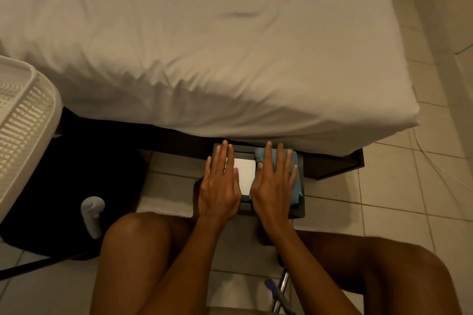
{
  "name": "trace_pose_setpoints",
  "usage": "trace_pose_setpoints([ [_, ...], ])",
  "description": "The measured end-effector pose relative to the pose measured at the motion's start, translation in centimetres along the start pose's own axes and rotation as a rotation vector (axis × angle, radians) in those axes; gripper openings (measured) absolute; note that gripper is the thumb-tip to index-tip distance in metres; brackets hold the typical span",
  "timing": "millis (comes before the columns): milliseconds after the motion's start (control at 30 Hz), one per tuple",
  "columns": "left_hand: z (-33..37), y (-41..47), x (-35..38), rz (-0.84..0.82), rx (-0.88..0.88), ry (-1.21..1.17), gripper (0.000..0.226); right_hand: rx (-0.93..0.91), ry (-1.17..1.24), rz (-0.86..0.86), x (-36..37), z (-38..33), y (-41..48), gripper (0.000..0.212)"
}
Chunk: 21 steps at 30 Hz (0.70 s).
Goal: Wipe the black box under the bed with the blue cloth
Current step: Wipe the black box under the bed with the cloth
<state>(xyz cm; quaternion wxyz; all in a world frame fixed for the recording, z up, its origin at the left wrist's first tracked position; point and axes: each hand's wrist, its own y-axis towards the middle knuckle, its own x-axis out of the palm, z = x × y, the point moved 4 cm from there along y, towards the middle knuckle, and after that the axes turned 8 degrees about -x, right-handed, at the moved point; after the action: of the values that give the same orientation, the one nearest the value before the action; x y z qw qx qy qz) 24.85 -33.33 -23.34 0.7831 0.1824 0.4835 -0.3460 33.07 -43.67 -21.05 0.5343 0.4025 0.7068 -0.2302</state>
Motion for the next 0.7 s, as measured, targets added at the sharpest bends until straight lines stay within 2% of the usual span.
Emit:
trace_pose_setpoints([
  [133,-0.1,-0.1,0.2,-0.003,0.001,0.009,0.058,-0.082,-0.002,-0.037,0.1,0.2,-2.6,0.058],
  [333,0.3,-0.1,-0.1,0.005,0.013,0.031,0.058,-0.009,0.015,-0.010,0.0,-0.6,0.5,0.059],
  [467,0.3,-0.2,-0.3,0.008,0.009,0.018,0.058,-0.054,-0.014,-0.047,-0.2,-0.7,-2.9,0.060],
  [633,0.3,0.1,-0.3,0.010,0.004,0.018,0.057,-0.031,0.005,-0.037,0.3,-0.7,1.5,0.059],
  [700,0.1,0.1,-0.3,0.000,0.005,0.004,0.057,-0.041,0.000,-0.031,0.1,-0.6,0.7,0.059],
])
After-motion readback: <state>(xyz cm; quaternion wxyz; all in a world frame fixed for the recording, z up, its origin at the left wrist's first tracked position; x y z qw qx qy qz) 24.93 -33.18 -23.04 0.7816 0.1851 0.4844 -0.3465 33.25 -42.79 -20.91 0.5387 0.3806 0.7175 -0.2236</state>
